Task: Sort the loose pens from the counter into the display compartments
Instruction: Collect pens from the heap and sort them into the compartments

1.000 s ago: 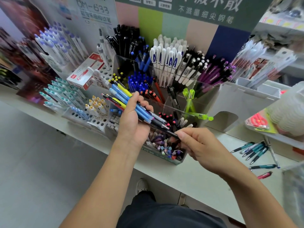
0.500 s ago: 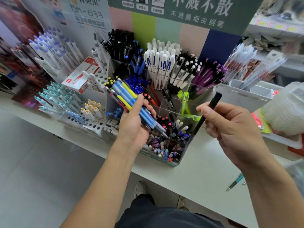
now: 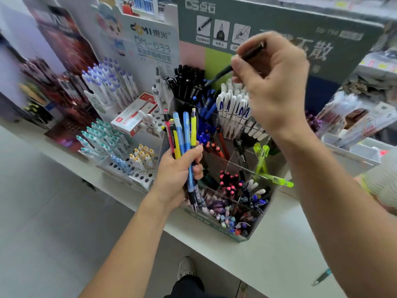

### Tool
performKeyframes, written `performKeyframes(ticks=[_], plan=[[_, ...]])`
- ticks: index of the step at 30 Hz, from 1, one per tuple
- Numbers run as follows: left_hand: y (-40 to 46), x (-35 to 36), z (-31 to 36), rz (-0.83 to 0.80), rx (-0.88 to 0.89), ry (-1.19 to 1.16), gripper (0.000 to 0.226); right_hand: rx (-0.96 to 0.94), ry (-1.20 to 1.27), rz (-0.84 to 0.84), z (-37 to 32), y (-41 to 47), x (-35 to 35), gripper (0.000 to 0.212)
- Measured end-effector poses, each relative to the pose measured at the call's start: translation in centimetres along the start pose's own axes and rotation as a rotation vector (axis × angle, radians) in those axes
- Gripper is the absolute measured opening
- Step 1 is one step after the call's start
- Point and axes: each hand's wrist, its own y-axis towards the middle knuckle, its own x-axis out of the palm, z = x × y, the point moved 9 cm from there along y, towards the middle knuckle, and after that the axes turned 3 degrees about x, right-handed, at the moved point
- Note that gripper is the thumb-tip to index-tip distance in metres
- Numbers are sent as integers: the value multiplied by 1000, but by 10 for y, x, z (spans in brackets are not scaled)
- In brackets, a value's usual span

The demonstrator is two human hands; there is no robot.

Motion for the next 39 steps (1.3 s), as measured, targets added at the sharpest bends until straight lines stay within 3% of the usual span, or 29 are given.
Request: performKeyframes(ticks=[3, 7, 9, 14, 17, 21, 26, 29, 32, 34, 36, 39], plan=[[2, -13, 3, 19, 3, 25, 4, 80, -270, -177, 18, 35, 51, 8], [2, -26, 0, 38, -5, 26, 8, 188, -335, -354, 35, 49, 94, 13], [4, -31, -1, 46, -9, 15, 10, 189, -351, -354, 30, 57, 98, 13], [12, -41, 5, 42, -9, 26, 10, 197, -116, -223, 14, 83, 82, 10], [17, -43, 10, 27, 4, 23, 8, 229, -203, -297, 34, 76, 96, 14], [18, -42, 13, -17, -21, -4, 28, 89, -474, -330, 43, 70, 112, 22], [9, -38, 11, -92, -78, -33, 27, -70, -719, -503, 34, 56, 146, 21], [5, -34, 8, -117, -104, -42, 37, -77, -753, -522, 31, 59, 145, 19], [1, -30, 6, -130, -102, -6, 43, -39, -714, -534, 12, 49, 128, 41], [-2, -27, 4, -141, -87, 38, 35, -20, -664, -439, -2, 32, 104, 29], [-3, -25, 3, -139, -54, 114, 21, 97, -582, -384, -2, 4, 79, 37], [-8, -15, -3, -182, -33, 250, 16, 298, -553, -535, 28, -42, 76, 44]])
